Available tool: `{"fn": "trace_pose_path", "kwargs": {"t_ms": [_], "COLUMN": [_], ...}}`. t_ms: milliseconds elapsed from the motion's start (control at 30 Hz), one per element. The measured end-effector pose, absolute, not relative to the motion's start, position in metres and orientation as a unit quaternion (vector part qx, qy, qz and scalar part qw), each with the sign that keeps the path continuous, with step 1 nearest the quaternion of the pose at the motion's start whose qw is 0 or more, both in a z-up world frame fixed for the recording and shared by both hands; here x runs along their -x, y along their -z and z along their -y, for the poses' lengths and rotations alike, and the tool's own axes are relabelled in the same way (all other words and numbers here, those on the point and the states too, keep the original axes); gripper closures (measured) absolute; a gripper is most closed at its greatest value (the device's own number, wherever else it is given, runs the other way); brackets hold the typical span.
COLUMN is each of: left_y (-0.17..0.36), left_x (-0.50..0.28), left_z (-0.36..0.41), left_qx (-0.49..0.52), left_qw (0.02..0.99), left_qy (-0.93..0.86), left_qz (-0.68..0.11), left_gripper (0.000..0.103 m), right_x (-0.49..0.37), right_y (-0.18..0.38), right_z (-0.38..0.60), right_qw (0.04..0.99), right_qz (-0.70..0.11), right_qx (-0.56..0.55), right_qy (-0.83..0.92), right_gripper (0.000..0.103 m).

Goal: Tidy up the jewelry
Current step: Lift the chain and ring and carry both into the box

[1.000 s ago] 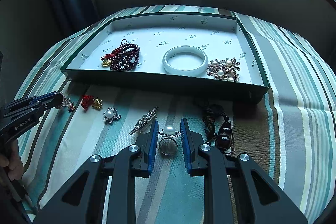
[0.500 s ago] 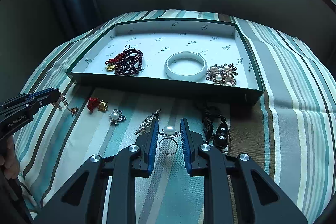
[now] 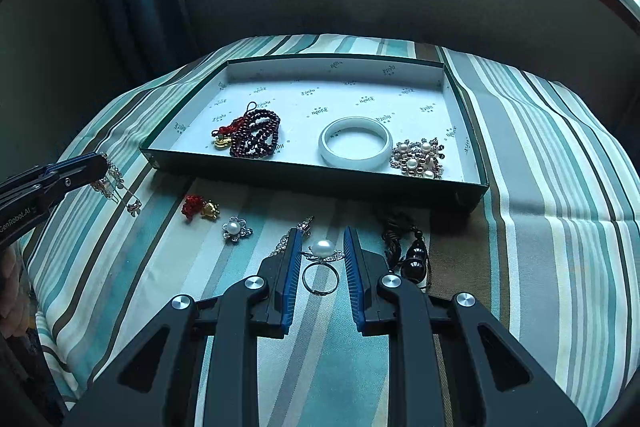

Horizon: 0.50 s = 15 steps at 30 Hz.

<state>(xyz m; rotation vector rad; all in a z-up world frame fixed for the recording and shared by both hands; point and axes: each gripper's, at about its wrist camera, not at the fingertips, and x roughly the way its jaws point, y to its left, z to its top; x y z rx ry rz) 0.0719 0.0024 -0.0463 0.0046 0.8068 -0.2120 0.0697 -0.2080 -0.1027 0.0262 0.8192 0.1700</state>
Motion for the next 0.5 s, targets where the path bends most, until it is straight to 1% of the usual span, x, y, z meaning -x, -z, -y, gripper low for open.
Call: {"fn": "trace_pose_path", "kwargs": {"t_ms": [500], "left_y": [0.011], "left_x": [-0.078], "left_z": [0.003], "left_qx": [0.002], "left_qw": [0.929], "left_qy": [0.114], "left_qz": [-0.353], "left_gripper": [0.09], "right_x": [-0.073], "right_y": [0.074], "right_z": [0.208], "right_qw": [0.927], "right_qz": [-0.366], "right_qx": [-0.012], "right_qy": [-0.085], "right_gripper": [0.081]}}
